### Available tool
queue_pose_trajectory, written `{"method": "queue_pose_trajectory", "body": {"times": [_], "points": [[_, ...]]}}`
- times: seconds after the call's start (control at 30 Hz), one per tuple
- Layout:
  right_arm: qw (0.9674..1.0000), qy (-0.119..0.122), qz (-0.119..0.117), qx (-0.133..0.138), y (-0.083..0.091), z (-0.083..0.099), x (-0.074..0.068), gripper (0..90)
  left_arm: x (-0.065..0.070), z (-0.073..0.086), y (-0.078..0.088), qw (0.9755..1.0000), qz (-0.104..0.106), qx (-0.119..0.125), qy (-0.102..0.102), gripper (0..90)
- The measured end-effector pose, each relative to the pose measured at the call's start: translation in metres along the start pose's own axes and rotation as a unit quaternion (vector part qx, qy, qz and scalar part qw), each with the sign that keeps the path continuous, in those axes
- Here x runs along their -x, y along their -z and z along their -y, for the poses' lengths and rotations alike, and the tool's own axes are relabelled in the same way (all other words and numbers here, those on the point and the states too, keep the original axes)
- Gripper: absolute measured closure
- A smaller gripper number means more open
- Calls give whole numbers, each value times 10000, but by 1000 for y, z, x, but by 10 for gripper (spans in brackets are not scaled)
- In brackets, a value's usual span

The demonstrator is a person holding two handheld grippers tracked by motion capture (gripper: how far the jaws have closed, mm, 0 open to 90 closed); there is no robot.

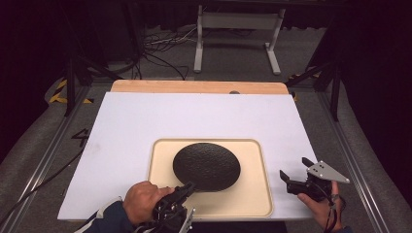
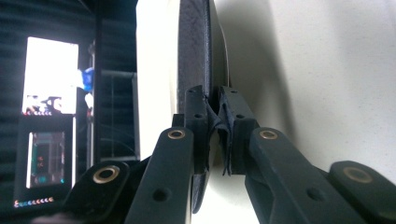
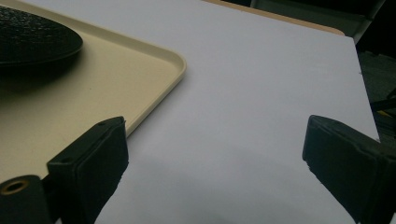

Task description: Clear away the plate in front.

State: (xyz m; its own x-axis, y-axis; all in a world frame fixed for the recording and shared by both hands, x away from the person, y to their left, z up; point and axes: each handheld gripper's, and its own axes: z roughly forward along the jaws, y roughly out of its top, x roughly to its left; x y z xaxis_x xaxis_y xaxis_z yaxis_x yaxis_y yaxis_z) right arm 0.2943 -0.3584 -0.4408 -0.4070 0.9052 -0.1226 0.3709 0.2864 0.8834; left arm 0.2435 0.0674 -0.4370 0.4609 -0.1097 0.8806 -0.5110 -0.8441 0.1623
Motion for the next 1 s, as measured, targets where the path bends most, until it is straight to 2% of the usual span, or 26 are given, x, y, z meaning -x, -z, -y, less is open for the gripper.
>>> {"method": "queue_pose_trajectory", "body": {"times": [0.17,0.23,0.37,0.43,0.5,0.57,0.73,0.77,0.83,0.9,1.0], "points": [[10000,-5,-6,-9,0,1,1,75,2,1,-3,9999,116,70,-52,846],[10000,-4,0,-14,0,0,1,74,5,1,-5,9996,270,67,-33,856],[10000,5,-9,3,0,0,0,75,8,1,-8,9992,398,36,-48,870],[10000,6,-16,2,0,0,0,75,7,2,-9,9990,428,129,-3,872],[10000,4,-22,1,0,0,1,74,10,4,-9,9989,445,90,146,871],[10000,-17,-12,-6,-1,1,1,74,10,4,-10,9988,461,133,107,869],[10000,-15,-18,12,0,1,1,75,13,8,-13,9984,491,148,225,847],[10000,-10,-26,9,0,1,1,74,14,9,-13,9978,540,146,342,845],[10000,-14,-23,8,0,1,1,75,14,10,-13,9973,587,161,416,840],[10000,0,-34,-8,0,0,1,74,15,11,-15,9969,669,170,373,828],[10000,-5,-33,-8,0,1,1,75,18,11,-17,9956,817,113,435,812]]}}
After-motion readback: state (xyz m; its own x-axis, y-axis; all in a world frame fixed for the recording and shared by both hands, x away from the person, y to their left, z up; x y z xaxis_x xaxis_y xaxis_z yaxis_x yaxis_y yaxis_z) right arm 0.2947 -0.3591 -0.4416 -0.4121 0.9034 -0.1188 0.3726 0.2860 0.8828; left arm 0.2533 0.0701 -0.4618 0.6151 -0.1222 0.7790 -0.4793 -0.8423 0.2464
